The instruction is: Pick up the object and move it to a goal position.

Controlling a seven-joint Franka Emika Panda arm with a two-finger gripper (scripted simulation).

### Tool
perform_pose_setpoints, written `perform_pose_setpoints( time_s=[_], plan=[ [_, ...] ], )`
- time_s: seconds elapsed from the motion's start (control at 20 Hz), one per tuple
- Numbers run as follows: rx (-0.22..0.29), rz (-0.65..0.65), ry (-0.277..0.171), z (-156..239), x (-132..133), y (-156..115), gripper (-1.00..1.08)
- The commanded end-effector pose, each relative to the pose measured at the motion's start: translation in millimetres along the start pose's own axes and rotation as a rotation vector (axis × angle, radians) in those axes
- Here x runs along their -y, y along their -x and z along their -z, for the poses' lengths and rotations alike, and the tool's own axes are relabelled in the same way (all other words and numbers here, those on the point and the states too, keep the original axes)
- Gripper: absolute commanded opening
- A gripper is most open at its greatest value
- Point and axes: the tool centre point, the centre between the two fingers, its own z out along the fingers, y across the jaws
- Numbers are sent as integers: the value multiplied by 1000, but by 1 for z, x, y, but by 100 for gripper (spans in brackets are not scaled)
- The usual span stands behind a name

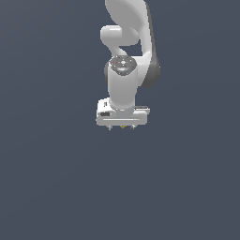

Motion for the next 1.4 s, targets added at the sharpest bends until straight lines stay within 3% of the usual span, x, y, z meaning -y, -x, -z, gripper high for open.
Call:
perform_pose_setpoints(
  time_s=[0.0, 0.8, 1.35],
  plan=[
    [0, 0, 0, 0, 0, 0, 100],
    [-9, -36, -26, 0, 2, -5, 100],
    [-6, -179, -24, -15, 13, 13, 100]
  ],
)
